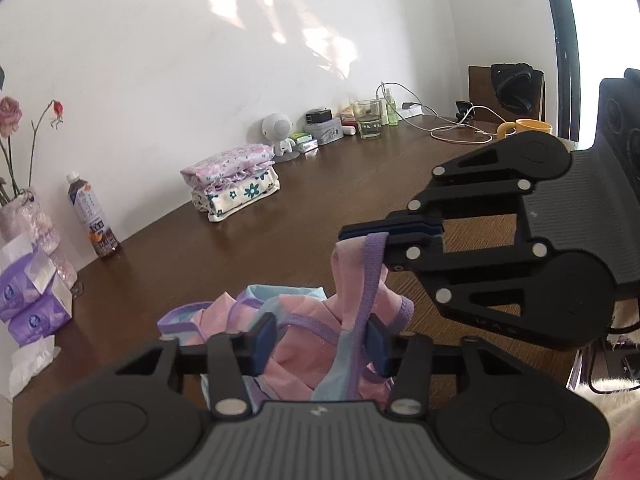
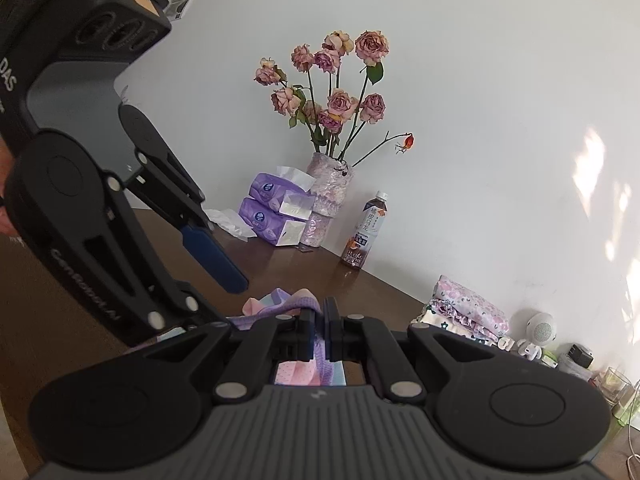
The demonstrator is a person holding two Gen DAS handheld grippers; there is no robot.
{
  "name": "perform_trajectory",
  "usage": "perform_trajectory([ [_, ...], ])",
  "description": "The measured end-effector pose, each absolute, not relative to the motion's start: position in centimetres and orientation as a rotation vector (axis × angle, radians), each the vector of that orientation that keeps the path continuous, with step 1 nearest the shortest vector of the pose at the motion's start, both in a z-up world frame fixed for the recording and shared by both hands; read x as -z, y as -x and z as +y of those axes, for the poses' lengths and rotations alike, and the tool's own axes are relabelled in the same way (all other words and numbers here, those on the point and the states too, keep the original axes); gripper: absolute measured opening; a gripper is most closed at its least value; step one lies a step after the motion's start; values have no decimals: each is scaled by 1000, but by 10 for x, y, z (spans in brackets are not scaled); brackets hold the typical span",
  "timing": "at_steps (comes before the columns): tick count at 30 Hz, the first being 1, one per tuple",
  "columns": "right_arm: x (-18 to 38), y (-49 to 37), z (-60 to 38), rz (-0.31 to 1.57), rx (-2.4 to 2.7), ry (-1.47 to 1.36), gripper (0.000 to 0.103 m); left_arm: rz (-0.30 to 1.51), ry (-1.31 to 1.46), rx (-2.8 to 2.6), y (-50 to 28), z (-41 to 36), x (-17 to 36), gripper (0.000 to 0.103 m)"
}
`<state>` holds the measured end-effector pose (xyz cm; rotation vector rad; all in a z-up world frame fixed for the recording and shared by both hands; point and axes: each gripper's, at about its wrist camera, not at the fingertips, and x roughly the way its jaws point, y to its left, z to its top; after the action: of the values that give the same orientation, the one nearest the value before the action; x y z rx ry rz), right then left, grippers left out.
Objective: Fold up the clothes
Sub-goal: 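Lift the garment by its purple trim with both grippers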
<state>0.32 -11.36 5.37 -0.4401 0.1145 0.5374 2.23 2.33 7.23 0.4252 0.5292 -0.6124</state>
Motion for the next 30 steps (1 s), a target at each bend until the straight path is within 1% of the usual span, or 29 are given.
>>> perform_trajectory([
  [3,-53,1,-113,109,-543,427,4,528,-423,618,-21,23,-69,38],
  [5,-55,3,-111,102,-548,417,4,515,-435,616,-20,21,-67,31],
  [6,-56,4,-110,97,-553,411,4,504,-453,610,-20,19,-66,14],
  [7,-57,5,-109,90,-557,405,4,490,-471,598,-20,17,-65,3],
  [9,-59,5,-106,86,-557,399,4,429,-523,541,-15,16,-66,2],
  [12,-56,2,-107,117,-560,376,8,316,-602,427,-10,20,-73,2],
  [13,-55,0,-109,143,-573,353,12,290,-614,396,-10,22,-75,2],
  [14,-53,-3,-112,178,-589,321,19,271,-621,368,-9,25,-77,2],
  [15,-52,-6,-115,215,-607,286,24,257,-624,345,-8,28,-79,2],
  [16,-49,-7,-118,245,-617,259,33,251,-623,328,-9,31,-79,2],
  [17,-46,-8,-122,273,-625,233,35,251,-618,318,-10,34,-79,2],
  [19,-40,-10,-127,324,-631,198,35,259,-609,308,-9,40,-77,2],
  [28,-11,-31,-110,468,-583,236,35,222,-571,305,2,51,-82,2],
  [29,-8,-34,-106,479,-578,243,34,212,-567,305,5,51,-83,2],
  [30,-7,-38,-102,491,-571,244,30,200,-565,303,8,53,-85,2],
])
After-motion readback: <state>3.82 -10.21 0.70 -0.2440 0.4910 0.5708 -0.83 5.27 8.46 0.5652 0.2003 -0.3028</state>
